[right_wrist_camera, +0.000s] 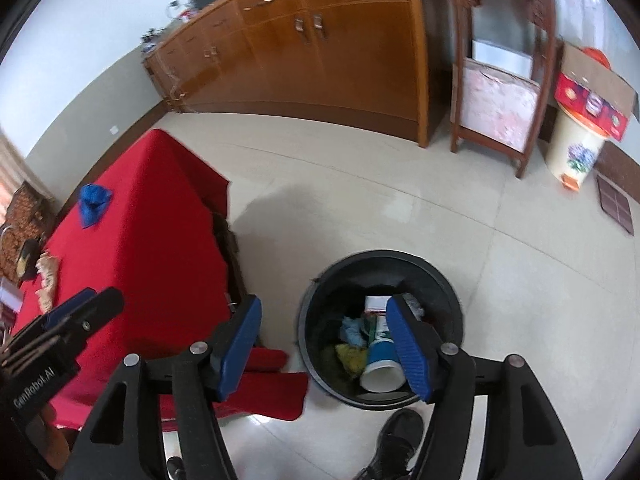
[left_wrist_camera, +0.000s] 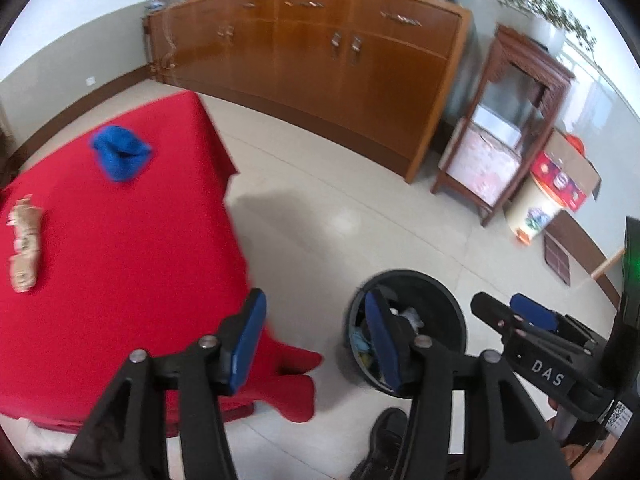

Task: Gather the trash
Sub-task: 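Move both tools back toward the beige cloth and blue towel on the table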

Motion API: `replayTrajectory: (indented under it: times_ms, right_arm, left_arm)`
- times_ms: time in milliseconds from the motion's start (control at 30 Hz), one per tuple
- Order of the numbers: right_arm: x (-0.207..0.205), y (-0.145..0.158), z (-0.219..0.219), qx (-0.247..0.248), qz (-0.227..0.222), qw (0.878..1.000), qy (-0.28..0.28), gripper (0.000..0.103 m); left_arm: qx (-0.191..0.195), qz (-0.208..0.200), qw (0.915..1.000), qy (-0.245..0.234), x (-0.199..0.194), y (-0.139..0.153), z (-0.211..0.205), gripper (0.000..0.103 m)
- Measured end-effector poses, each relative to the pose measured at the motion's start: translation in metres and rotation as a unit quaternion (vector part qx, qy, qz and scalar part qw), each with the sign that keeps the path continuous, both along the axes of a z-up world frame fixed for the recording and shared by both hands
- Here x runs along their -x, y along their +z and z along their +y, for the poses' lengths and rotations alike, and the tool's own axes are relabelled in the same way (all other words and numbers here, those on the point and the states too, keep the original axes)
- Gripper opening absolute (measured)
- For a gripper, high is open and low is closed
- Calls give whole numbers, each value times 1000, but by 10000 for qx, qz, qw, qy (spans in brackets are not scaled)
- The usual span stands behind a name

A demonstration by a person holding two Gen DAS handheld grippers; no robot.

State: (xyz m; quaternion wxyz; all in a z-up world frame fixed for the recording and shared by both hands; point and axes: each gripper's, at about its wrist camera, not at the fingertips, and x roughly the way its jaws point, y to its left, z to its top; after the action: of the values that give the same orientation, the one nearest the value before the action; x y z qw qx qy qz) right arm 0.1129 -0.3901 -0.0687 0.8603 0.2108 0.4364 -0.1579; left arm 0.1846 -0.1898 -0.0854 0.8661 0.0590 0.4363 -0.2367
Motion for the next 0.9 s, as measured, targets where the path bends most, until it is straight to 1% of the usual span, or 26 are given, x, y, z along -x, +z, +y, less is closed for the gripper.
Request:
replayTrajectory:
  times_ms: [200,333,433,700,900]
  right_arm:
    - [-22,30,50,143,-259,9984,490,68]
    - [-40,46,91,261,-403,9949,892,68]
    - [-55,56,122,363,-490,9912,1176,70]
    - [-97,65,191,436,-585,9802,1839,70]
    - [-123,65,231,478,-583,9733,2168,71]
  left_arm:
    - [29,-223,9981,572,-6,20,53,60]
    - [48,-339,9944,1000,-11,30,92,61]
    - [32,-415,9899,1352,-16,33,122,64]
    - [-13,-432,9792,1985,-26,29,181,64]
    - [-69,-353,9737,2251,-42,20,210,64]
